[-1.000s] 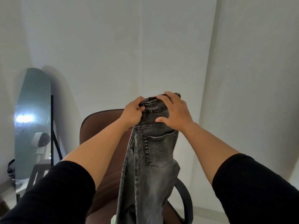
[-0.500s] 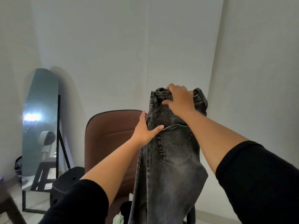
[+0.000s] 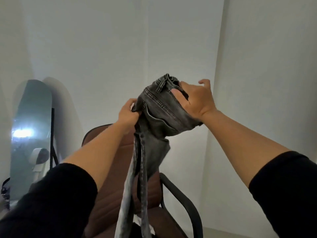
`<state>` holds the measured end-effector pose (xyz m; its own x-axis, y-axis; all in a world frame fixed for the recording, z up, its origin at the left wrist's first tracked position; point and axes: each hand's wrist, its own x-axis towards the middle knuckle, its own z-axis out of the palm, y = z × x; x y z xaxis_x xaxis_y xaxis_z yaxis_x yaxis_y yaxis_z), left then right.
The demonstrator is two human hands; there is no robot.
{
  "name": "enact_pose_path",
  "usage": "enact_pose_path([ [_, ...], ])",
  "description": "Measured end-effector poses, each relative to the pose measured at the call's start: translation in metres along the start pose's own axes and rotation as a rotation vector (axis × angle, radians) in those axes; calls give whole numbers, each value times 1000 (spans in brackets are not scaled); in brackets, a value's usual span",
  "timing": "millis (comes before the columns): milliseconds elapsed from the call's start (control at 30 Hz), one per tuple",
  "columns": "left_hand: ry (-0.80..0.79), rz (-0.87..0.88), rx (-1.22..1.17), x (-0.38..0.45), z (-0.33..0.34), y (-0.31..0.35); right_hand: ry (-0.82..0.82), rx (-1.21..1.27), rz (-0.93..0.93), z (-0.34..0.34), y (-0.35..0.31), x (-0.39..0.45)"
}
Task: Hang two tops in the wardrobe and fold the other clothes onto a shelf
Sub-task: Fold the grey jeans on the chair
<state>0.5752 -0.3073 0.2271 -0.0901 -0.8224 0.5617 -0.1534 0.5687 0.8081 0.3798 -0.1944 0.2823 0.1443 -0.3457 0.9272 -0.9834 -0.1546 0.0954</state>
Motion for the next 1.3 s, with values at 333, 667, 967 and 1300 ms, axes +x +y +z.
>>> enact_pose_path([
  [333, -259, -128, -178, 22, -27, 42, -895, 395, 467, -5, 36, -30],
  [667, -476, -111, -150, 1, -19, 38, -964, 687, 587, 43, 12, -56],
  [967, -575, 48, -21, -5, -13, 24, -843, 614, 424, 65, 13, -70],
  [1300, -690, -182, -227, -10, -25, 19, -588, 545, 399, 65, -8, -55],
])
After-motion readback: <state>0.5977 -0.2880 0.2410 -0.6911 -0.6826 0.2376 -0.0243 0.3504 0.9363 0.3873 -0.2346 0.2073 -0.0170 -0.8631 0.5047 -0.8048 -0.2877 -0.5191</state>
